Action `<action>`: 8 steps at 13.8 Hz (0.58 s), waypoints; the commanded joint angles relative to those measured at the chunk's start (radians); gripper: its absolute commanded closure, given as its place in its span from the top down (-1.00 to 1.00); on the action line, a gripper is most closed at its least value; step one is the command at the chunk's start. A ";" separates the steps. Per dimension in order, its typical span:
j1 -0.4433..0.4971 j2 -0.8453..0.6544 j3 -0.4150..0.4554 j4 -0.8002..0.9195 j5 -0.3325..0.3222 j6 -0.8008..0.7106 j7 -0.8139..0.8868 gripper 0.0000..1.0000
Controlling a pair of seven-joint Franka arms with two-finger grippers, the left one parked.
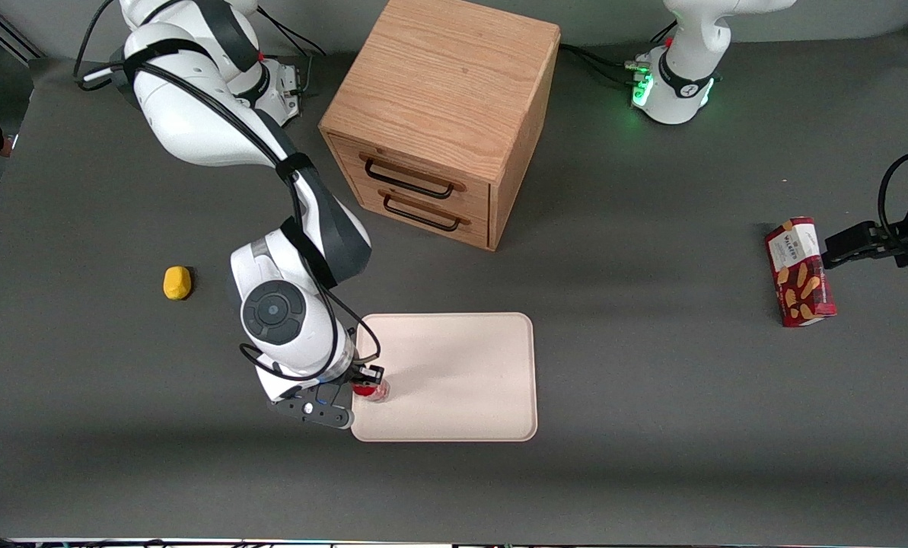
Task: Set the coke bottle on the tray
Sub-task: 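Lower the bottle onto the tray's corner and open the right gripper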
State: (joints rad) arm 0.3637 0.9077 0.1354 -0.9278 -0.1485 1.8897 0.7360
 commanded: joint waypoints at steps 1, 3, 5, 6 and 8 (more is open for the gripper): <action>0.001 -0.019 0.001 -0.017 -0.025 0.017 0.032 -1.00; 0.001 -0.019 0.003 -0.017 -0.025 0.017 0.034 -1.00; 0.003 -0.018 0.001 -0.017 -0.025 0.019 0.063 0.70; 0.003 -0.018 0.001 -0.017 -0.026 0.017 0.068 1.00; 0.003 -0.018 0.001 -0.017 -0.026 0.017 0.068 1.00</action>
State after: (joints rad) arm 0.3640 0.9080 0.1353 -0.9300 -0.1497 1.9022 0.7671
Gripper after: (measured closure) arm 0.537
